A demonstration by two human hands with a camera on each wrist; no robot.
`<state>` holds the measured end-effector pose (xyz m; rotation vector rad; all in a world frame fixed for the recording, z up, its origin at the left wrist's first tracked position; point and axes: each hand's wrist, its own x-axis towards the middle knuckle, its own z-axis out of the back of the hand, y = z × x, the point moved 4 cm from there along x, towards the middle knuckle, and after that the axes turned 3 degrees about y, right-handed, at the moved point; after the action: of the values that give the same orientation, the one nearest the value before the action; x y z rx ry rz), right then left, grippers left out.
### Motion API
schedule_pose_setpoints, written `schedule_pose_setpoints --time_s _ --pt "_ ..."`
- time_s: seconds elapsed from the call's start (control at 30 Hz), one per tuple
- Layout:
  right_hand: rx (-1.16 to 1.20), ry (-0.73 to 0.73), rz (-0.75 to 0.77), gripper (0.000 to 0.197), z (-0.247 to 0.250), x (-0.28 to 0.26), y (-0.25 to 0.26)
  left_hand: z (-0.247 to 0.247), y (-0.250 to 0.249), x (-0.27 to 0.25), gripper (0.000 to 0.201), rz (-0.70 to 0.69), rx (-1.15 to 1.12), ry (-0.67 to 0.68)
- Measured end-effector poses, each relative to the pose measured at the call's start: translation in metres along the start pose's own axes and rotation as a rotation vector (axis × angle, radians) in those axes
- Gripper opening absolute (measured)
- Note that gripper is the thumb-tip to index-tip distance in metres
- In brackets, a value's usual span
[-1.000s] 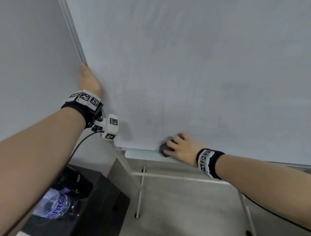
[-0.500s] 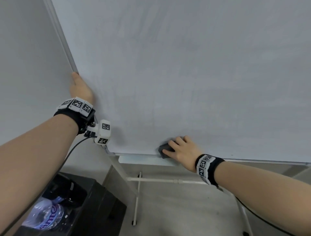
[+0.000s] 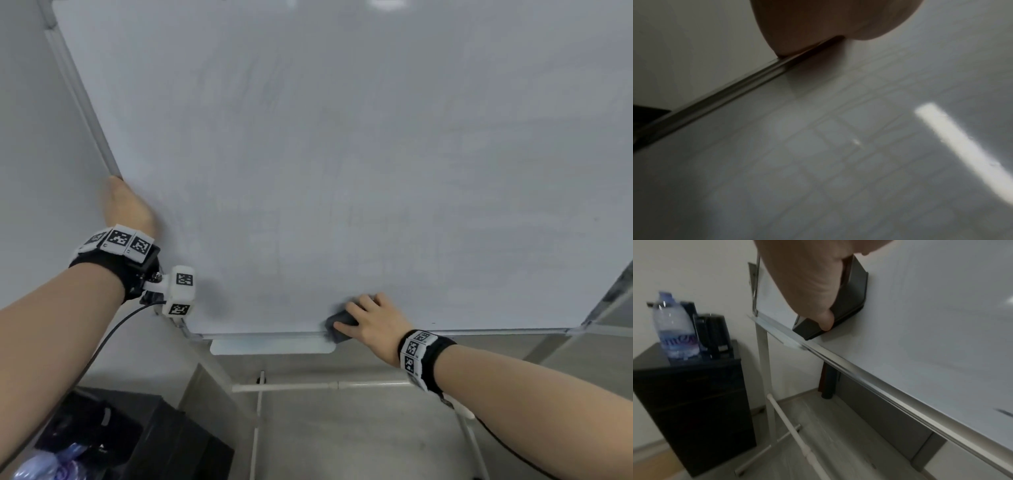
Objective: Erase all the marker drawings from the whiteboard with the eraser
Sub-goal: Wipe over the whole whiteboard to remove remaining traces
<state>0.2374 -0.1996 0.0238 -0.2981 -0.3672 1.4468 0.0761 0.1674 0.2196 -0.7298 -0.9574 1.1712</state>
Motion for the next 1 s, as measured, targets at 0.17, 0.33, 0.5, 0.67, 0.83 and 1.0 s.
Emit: schedule_pose_setpoints --time_s 0.17,0.33,0.5,0.67,0.83,1.0 --pt "0.059 -0.013 -0.028 0.055 0.007 -0.001 -0.004 0.012 0.041 -0.037 0.061 0.23 0.049 -0.283" --pt "0.131 -0.001 -0.105 0.067 -0.01 -0.027 -0.015 -0.019 0.105 -0.137 0.034 0.202 -0.032 0.02" --pt "0.184 -0.053 -0.272 0.054 -0.028 -0.047 -0.026 -0.072 0.184 -0.232 0.038 0.617 0.029 0.359" --pt "0.226 -0.147 -0.235 0.063 -0.034 -0.035 -0.02 -0.124 0.212 -0.302 0.044 1.154 -0.453 0.602" --pt "0.242 -0.307 -0.181 0.058 0.0 -0.006 -0.024 -0.163 0.19 -0.318 0.022 1.118 -0.847 0.588" --pt "0.294 -0.608 -0.357 0.053 0.073 -0.006 -0.112 -0.183 0.165 -0.325 0.012 1.183 -0.955 0.616"
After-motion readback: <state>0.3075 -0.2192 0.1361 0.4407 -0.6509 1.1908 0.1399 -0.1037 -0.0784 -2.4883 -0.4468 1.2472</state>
